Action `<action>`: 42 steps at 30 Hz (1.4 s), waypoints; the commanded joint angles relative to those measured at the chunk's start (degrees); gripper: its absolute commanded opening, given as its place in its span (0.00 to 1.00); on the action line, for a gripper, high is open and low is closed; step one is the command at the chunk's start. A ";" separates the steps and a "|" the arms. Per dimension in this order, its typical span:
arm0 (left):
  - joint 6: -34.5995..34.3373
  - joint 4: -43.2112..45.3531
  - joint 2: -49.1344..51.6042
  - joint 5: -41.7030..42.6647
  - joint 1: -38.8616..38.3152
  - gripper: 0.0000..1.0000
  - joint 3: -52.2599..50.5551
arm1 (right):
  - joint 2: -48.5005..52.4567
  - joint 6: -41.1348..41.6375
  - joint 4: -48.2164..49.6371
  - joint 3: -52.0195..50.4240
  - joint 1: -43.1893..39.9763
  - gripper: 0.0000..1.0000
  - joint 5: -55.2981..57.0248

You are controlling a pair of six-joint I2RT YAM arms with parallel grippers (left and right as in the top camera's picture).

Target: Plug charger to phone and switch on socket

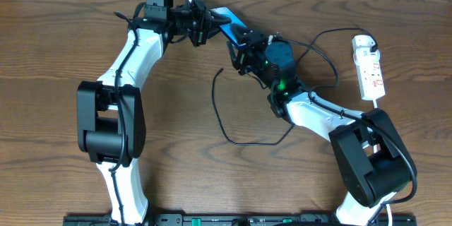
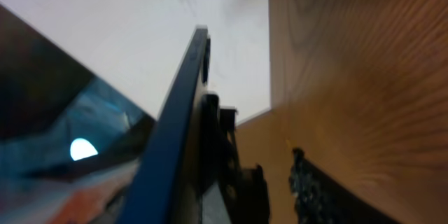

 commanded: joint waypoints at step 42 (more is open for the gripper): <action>17.31 -0.11 -1.29 27.74 19.32 0.08 0.20 | -0.46 -64.72 -36.37 0.66 -8.17 0.66 -19.71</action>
